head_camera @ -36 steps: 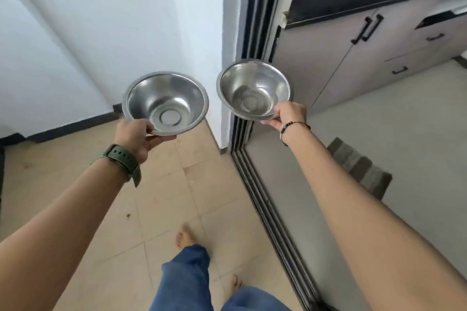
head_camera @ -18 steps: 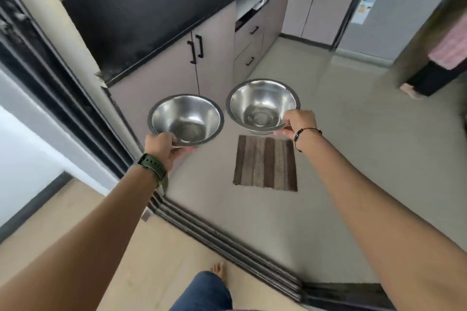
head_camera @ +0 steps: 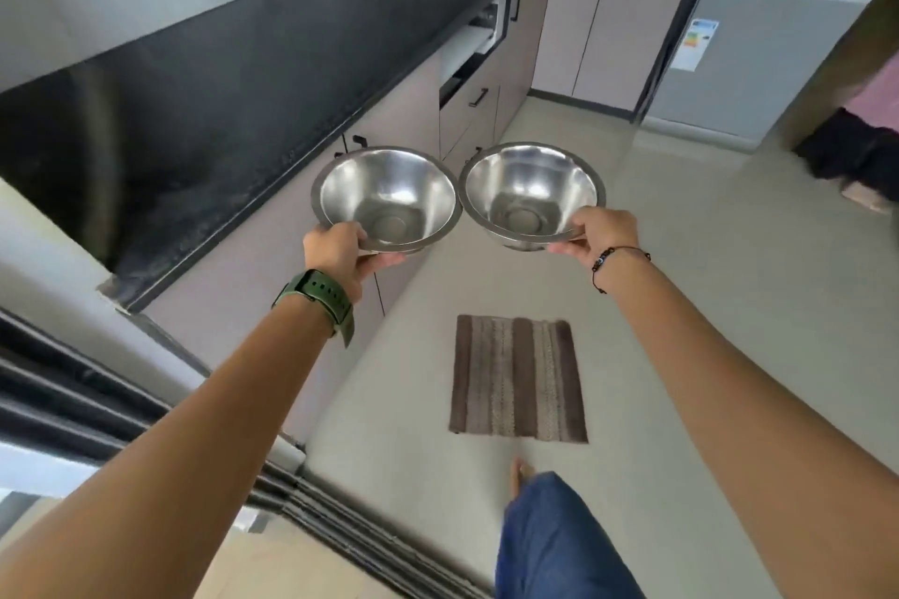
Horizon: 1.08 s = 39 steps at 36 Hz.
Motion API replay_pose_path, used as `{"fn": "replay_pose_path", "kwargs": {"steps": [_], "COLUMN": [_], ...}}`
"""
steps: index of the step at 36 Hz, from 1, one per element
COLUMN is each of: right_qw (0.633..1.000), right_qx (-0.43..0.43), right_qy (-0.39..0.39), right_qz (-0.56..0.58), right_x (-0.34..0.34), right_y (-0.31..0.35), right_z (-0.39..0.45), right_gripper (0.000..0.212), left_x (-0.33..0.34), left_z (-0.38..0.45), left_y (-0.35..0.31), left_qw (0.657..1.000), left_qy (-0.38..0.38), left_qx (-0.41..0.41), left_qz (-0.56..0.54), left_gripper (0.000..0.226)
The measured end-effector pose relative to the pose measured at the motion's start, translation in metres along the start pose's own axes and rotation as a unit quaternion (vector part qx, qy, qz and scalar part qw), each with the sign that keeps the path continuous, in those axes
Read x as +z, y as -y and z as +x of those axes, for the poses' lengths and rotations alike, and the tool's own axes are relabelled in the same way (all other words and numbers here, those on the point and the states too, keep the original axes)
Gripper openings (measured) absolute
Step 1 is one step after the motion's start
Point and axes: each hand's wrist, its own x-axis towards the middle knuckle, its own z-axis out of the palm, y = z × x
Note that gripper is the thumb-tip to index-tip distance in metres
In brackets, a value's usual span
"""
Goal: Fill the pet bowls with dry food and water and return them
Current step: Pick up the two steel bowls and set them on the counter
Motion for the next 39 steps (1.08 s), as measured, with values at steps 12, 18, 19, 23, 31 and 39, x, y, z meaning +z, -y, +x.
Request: {"fn": "replay_pose_path", "kwargs": {"steps": [12,18,19,23,31,39], "right_qw": [0.992,0.983,0.981,0.974,0.952,0.937], "right_qx": [-0.015,-0.027,-0.024,-0.012,-0.016,0.009], "right_qy": [0.122,0.178,0.189,0.228,0.305,0.343], "right_qz": [0.004,-0.03,-0.026,-0.017,-0.032,-0.063], "right_x": [0.092,0.149,0.159,0.21,0.341,0.474], "right_y": [0.096,0.147,0.153,0.17,0.193,0.206], "right_z": [0.174,0.234,0.24,0.265,0.31,0.34], "right_gripper": [0.012,0.013,0.014,0.008,0.033,0.04], "left_x": [0.079,0.094,0.095,0.089,0.05,0.01], "left_z": [0.111,0.148,0.153,0.176,0.273,0.358], "left_y": [-0.069,-0.107,-0.113,-0.137,-0.185,-0.241], "left_qw": [0.985,0.965,0.962,0.955,0.927,0.905], "left_qy": [-0.136,-0.209,-0.218,-0.238,-0.29,-0.327], "left_qx": [0.05,0.076,0.078,0.102,0.124,0.127], "left_qz": [-0.096,-0.14,-0.146,-0.146,-0.203,-0.242], "left_gripper": [0.044,0.045,0.045,0.044,0.046,0.044]}}
